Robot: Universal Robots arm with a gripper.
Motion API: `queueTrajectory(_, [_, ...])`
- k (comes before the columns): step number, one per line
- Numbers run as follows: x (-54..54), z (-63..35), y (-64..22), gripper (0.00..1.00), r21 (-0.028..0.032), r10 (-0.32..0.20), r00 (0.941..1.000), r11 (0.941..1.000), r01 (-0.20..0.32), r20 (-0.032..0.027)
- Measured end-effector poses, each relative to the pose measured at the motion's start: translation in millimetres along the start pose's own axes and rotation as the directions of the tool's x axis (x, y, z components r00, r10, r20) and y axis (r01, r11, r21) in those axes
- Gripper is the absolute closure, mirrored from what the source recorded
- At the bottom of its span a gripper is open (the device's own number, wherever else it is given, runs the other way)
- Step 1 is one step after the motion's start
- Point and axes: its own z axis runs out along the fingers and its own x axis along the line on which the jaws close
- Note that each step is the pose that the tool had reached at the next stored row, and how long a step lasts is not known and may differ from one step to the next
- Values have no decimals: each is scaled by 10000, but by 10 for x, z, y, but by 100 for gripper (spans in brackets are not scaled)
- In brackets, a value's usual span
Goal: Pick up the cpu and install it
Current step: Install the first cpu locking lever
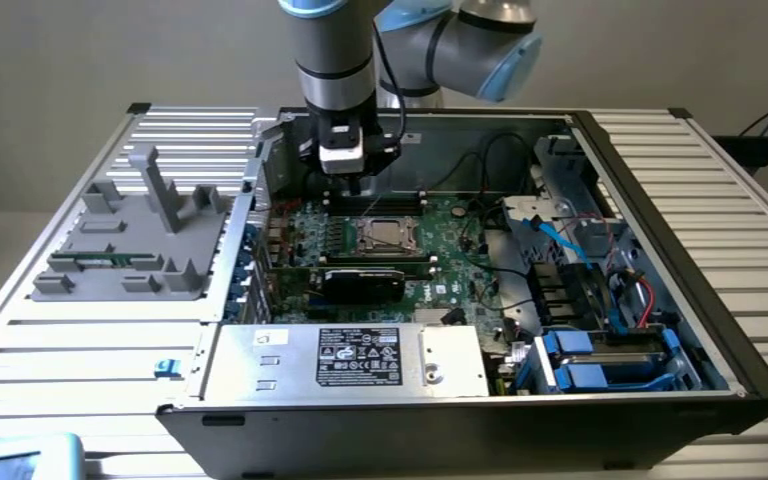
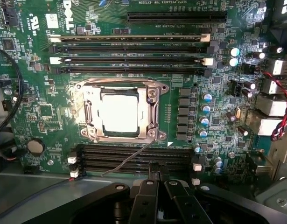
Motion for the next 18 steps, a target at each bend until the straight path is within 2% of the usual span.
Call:
queueTrajectory(2, [-3,16,5,89,3,139,9999,9999,-139,-54])
queueTrajectory(10, [-7,69,19,89,189,796,9965,9967,-791,-270])
queueTrajectory(12, [-8,78,21,89,215,843,9960,9963,-836,-296])
queueTrajectory(16, [-10,79,21,89,217,844,9960,9962,-838,-308])
queueTrajectory(17, [-17,81,22,89,226,833,9959,9963,-825,-356])
queueTrajectory(18, [-25,84,23,89,239,812,9958,9965,-803,-430])
